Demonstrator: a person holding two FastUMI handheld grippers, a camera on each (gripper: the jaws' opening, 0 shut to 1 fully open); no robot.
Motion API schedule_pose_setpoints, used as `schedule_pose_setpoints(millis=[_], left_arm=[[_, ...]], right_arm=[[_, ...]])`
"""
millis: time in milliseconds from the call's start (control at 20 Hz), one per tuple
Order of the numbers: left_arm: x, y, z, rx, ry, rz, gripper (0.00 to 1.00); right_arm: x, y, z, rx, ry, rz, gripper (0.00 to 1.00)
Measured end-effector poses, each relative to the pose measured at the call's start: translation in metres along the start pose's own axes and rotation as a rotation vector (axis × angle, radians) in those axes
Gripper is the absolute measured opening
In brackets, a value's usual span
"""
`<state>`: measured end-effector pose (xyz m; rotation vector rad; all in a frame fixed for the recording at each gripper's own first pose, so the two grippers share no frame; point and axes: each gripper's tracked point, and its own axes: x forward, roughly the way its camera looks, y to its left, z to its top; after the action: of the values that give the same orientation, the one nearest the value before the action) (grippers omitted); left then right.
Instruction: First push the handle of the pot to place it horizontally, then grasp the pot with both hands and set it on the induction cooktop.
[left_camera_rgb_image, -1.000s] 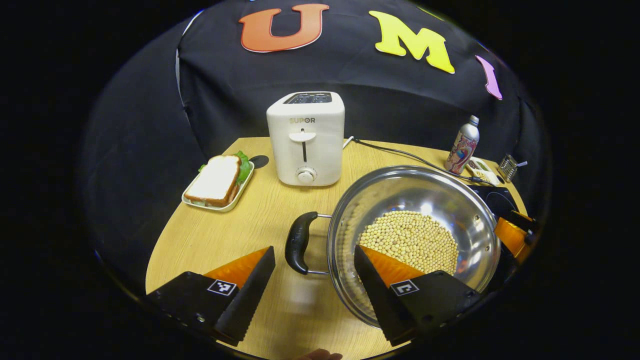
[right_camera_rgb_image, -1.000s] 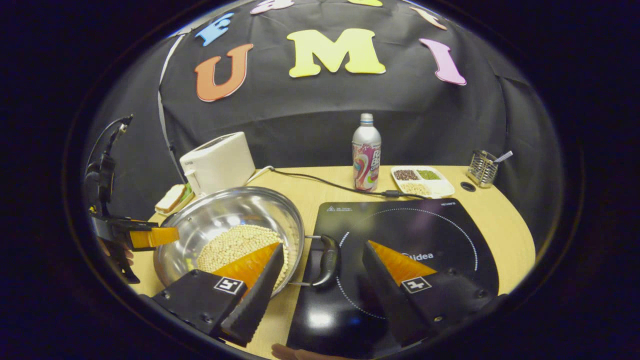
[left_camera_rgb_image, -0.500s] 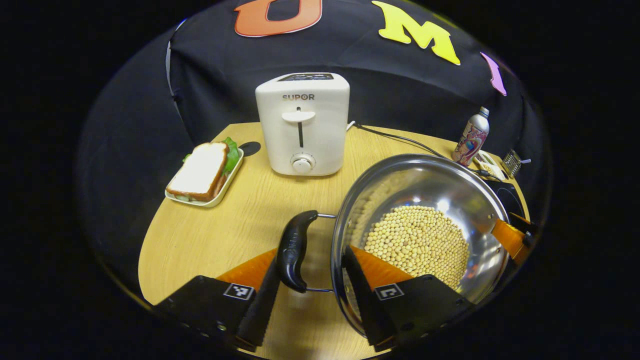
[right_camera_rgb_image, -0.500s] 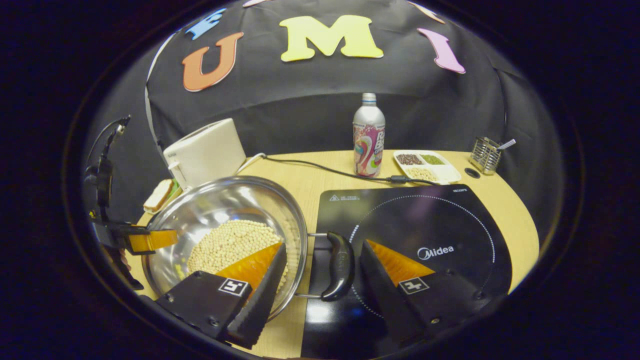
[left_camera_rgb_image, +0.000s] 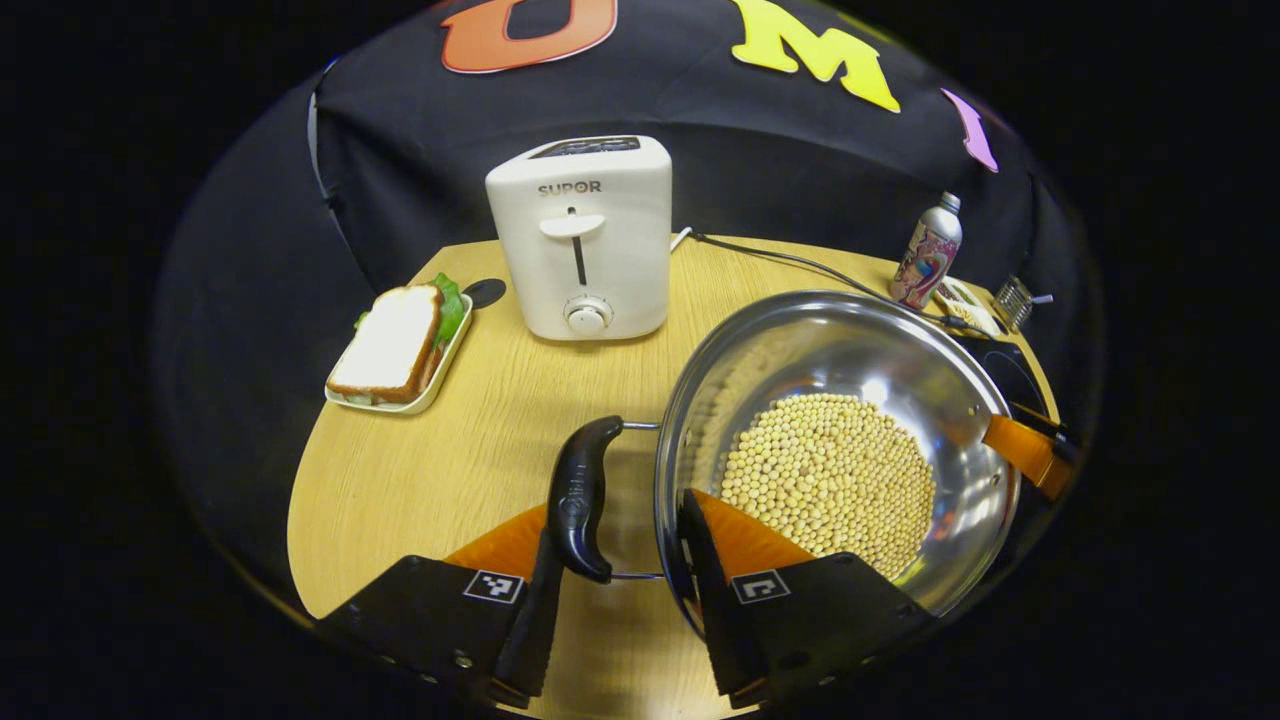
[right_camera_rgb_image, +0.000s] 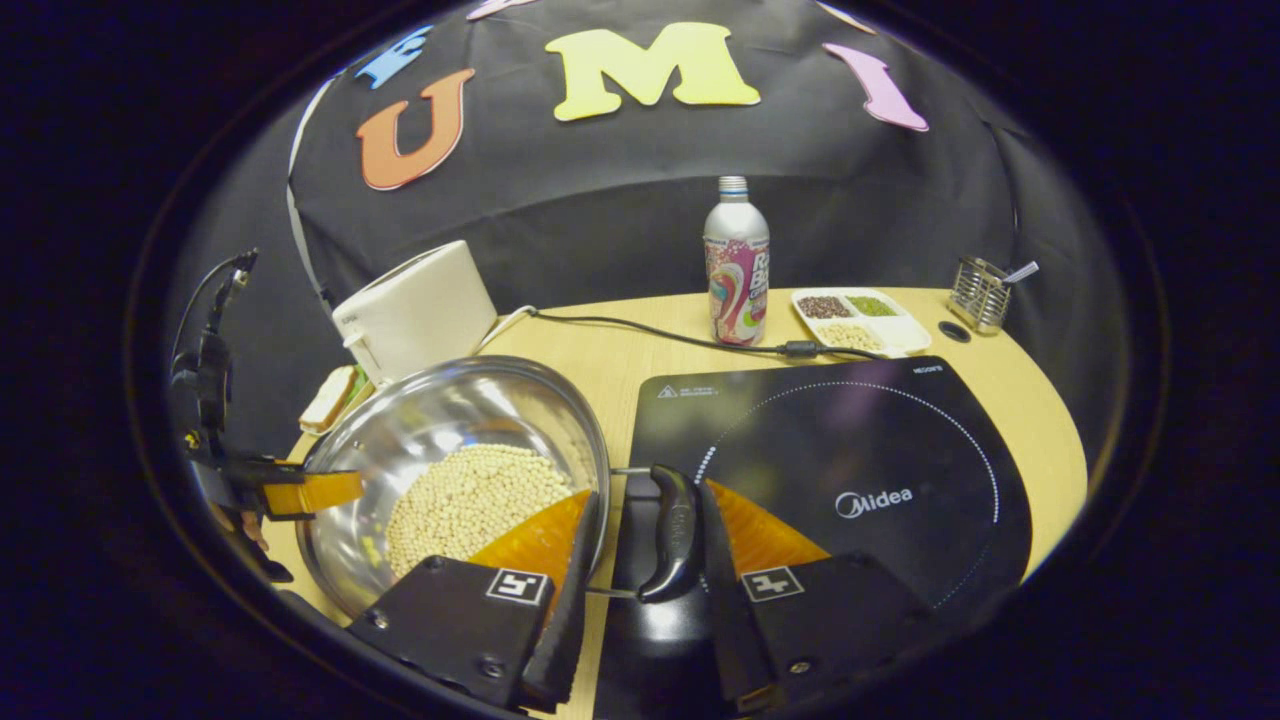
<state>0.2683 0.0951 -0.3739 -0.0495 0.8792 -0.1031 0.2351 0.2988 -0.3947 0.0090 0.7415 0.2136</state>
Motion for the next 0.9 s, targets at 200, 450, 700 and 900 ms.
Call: schedule_pose_setpoints(millis=[200, 450, 700, 900], left_arm=[[-0.021, 0.0, -0.004, 0.003, 0.007, 0.023, 0.58], [-0.062, -0.005, 0.0, -0.009, -0.005, 0.035, 0.57], [-0.102, -0.023, 0.022, -0.019, -0.051, 0.02, 0.57], [-0.128, -0.05, 0.045, -0.028, -0.095, -0.008, 0.57]], right_arm=[[-0.015, 0.003, -0.002, 0.007, 0.031, 0.032, 0.53], [-0.049, 0.004, 0.012, -0.014, 0.034, 0.062, 0.53], [-0.094, -0.006, 0.047, 0.002, -0.003, 0.111, 0.53], [-0.129, -0.028, 0.078, 0.02, -0.05, 0.138, 0.52]])
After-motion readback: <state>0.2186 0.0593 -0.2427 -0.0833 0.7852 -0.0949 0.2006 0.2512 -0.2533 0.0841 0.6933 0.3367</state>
